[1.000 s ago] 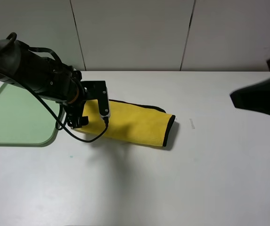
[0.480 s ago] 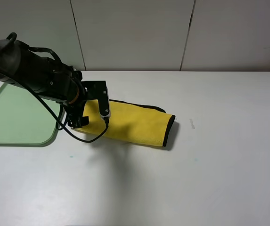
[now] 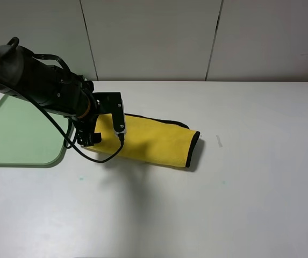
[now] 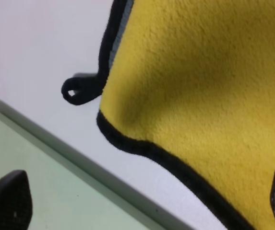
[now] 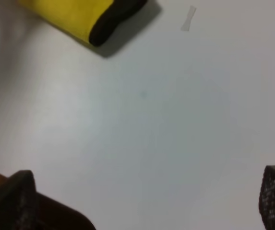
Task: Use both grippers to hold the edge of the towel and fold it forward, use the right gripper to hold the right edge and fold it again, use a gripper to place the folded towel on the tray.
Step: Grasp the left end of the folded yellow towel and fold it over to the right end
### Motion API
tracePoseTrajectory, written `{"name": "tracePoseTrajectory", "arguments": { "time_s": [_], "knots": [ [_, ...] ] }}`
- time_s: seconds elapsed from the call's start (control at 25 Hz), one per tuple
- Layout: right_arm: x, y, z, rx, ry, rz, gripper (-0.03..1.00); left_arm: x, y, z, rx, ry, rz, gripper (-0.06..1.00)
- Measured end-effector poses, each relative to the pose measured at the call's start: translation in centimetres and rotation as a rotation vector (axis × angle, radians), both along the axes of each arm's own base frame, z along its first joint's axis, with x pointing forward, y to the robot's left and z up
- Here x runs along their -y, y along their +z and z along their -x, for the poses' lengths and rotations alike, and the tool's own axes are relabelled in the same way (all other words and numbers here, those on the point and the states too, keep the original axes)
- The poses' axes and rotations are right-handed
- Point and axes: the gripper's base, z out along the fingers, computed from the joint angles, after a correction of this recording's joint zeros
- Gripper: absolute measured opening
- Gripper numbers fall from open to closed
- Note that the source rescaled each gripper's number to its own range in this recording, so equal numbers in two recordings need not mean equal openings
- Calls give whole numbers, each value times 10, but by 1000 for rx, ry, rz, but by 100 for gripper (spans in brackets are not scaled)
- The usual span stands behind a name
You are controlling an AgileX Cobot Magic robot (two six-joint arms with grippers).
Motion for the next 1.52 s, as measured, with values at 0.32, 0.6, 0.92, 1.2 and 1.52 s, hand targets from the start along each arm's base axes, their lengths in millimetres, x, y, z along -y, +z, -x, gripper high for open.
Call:
{"name": "tracePoseTrajectory", "arguments": {
  "time_s": [0.32,0.6,0.92,1.2,1.52],
  "knots": [
    [0,0,0,-5,-9,-13,100,0,0,0,0,0,0,100],
    [10,4,17,112,-34,-76,100,0,0,0,0,0,0,100],
    [25,7,46,304,-123,-155,100,0,0,0,-1,-2,3,100],
    [24,7,46,302,-131,-163,100,0,0,0,9,92,71,100],
    [24,7,46,302,-131,-163,100,-12,3,0,120,570,300,100]
  ]
}}
